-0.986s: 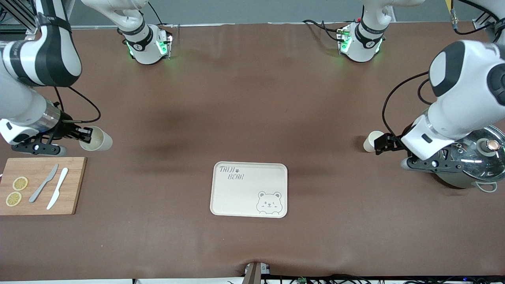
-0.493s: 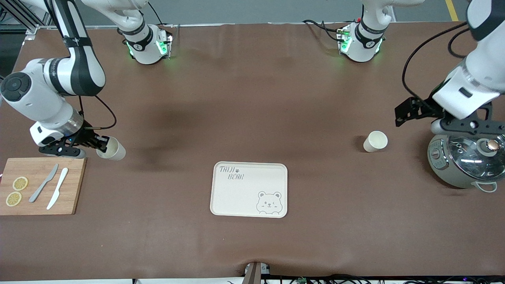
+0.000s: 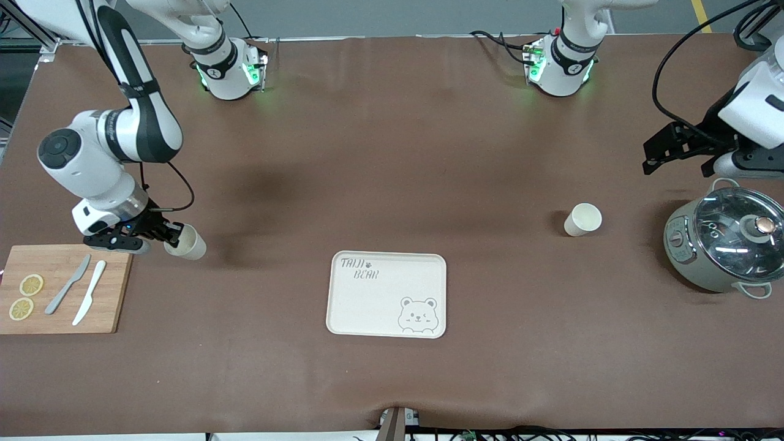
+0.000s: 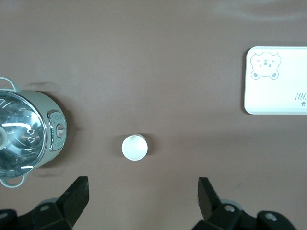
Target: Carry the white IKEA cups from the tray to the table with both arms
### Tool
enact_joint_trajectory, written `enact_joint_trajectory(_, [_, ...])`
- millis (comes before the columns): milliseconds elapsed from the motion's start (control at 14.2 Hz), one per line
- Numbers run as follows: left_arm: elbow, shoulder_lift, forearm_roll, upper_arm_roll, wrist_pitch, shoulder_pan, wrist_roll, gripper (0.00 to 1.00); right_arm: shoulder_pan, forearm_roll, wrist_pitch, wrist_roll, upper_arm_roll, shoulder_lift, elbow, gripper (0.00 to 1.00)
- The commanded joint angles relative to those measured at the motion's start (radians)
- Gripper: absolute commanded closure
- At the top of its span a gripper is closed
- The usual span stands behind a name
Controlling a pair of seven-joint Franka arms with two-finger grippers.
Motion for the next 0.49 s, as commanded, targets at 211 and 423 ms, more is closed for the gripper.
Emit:
enact_joint_trajectory(211, [-0.013,-0.030,-0.005,-0.012,-0.018,0.006,-0.011,0.00,-0.007,0.023,0.180,-0.002,0.012,0.069,-0.062,1.00])
enact_joint_trajectory(423, [-0.009,-0.022,-0.024,-0.011,-0.016,0.006,-0.007,0.00,-0.001,0.023,0.270,0.001,0.014,0.114,-0.080,1.00])
